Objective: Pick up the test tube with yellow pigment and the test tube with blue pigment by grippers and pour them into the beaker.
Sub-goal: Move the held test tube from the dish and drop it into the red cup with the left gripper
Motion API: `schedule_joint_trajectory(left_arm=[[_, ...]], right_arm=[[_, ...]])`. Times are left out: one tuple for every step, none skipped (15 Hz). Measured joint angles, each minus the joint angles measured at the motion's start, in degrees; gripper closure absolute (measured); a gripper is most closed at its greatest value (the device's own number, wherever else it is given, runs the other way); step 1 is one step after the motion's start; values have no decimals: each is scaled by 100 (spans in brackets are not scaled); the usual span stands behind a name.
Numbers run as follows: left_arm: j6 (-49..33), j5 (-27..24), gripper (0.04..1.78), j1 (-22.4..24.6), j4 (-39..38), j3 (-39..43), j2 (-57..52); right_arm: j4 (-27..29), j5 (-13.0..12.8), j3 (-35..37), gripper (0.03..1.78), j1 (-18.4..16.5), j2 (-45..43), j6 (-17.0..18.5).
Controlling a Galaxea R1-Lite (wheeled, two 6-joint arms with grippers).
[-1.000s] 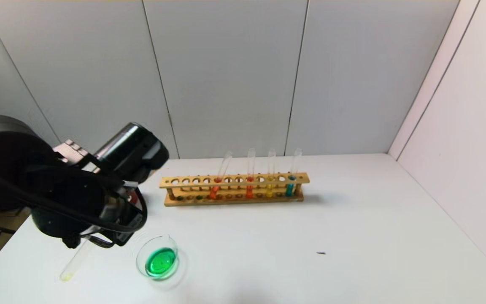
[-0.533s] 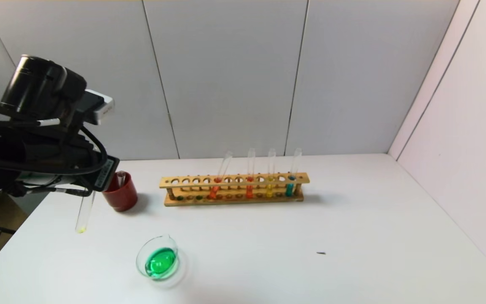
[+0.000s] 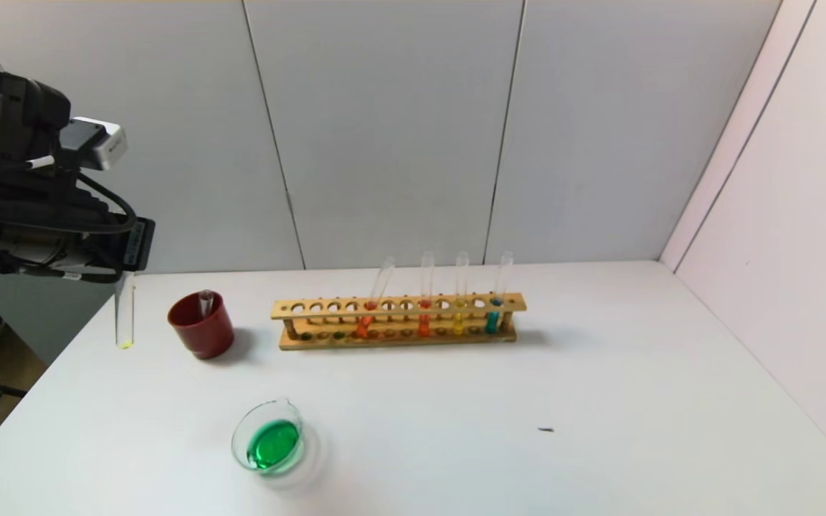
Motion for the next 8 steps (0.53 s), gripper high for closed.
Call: schedule_joint_trajectory(left_arm=[[-2,-41,152,101,-238,-35,124],[-7,-74,152,171,-458,-66,256],[-16,-91,152,230,-664,-96,397],[-30,-99,152,269,-797,-127,529],[-33,-122,152,311,-868,-151,653],[-39,-179,152,346,-902,-168,780],[-44,-218,152,369,-953,-179,896],[-50,-232,152,380,-1046,-190,1006]], right_arm=[[0,0,0,11,0,0,0],[0,0,0,11,0,0,0],[-2,0,0,11,0,0,0],[0,0,0,11,0,0,0],[0,0,0,11,0,0,-2],[0,0,0,11,0,0,-2],[0,0,0,11,0,0,-2],[0,0,0,11,0,0,0]])
